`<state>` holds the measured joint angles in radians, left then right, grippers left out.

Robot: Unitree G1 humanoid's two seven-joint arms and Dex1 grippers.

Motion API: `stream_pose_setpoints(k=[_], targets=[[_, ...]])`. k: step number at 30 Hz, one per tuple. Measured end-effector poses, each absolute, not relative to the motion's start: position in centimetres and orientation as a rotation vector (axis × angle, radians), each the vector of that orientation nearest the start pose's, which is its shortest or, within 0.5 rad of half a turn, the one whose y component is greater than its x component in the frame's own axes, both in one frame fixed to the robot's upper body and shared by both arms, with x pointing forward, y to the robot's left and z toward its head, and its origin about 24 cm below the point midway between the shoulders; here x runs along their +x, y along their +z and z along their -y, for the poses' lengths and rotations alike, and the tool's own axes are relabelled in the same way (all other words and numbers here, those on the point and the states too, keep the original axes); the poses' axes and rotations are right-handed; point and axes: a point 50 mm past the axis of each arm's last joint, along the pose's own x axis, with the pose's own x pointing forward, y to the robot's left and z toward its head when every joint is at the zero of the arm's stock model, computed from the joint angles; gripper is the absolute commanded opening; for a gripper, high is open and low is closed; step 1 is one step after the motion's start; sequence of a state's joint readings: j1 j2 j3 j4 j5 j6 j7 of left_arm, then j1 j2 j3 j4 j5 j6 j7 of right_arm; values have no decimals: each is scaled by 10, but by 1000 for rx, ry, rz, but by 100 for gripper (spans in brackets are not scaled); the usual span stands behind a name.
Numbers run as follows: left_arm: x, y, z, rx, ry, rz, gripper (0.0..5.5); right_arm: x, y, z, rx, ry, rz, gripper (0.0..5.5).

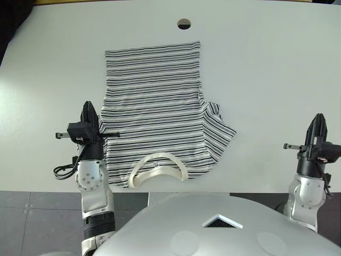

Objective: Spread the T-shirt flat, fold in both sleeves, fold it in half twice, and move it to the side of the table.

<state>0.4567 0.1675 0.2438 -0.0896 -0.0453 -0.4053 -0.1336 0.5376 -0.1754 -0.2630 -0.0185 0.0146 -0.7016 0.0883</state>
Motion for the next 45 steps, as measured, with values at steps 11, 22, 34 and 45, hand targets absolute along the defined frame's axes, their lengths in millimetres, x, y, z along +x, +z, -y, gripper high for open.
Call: stream_pose_setpoints(k=[11,22,34,45], targets=[[148,28,-249,256,145,58,11,108,31,251,-354,-192,189,13],[148,27,-248,254,141,53,11,110,33,251,-356,-190,201,13],[146,25,-250,236,151,41,11,116,32,247,-350,-146,195,13],[153,21,-251,231,138,34,11,178,34,110,-256,652,88,13]])
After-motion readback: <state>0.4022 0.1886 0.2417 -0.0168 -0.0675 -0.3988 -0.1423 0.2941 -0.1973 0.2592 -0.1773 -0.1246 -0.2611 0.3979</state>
